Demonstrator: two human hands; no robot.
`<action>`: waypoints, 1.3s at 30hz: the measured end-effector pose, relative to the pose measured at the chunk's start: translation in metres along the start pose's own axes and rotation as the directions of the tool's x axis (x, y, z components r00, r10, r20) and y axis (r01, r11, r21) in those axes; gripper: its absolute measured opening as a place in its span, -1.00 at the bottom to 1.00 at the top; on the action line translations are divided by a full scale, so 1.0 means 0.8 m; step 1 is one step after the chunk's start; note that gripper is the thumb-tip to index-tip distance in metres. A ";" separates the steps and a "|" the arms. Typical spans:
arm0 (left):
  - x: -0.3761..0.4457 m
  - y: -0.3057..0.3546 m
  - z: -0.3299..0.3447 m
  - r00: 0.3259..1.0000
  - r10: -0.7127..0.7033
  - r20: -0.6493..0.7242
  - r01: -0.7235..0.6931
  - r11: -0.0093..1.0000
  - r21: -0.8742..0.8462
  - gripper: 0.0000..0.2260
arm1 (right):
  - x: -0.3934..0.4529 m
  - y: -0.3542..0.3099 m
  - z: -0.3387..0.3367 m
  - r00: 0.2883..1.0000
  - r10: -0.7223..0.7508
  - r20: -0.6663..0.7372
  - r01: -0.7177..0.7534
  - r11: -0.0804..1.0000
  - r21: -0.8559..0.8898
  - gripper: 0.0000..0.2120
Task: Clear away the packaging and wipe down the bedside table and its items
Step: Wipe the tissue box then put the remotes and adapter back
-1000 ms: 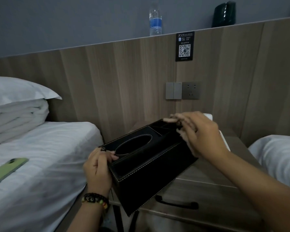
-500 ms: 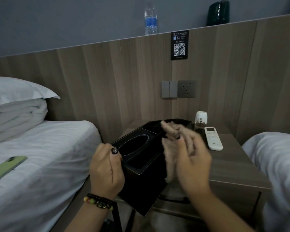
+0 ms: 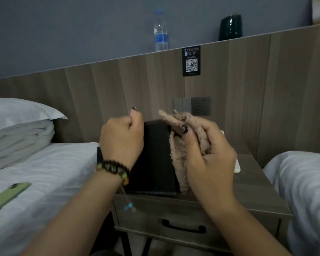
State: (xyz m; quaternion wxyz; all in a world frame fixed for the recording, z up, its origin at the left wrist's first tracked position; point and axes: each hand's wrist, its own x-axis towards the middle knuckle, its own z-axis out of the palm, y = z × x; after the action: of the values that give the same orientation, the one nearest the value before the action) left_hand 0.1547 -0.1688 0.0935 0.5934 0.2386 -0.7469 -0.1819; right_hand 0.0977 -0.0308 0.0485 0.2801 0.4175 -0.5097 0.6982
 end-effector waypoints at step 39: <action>0.073 -0.138 -0.037 0.861 -0.494 0.121 0.507 0.853 -0.126 -0.51 | 0.056 -0.025 0.157 0.964 -0.115 0.239 0.163 0.968 -0.190 -0.89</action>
State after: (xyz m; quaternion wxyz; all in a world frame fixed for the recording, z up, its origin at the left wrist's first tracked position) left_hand 0.1887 -0.2923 0.0854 0.5100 0.3703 -0.6673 -0.3967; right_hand 0.1291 -0.1450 0.1134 0.3108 0.4975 -0.5777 0.5676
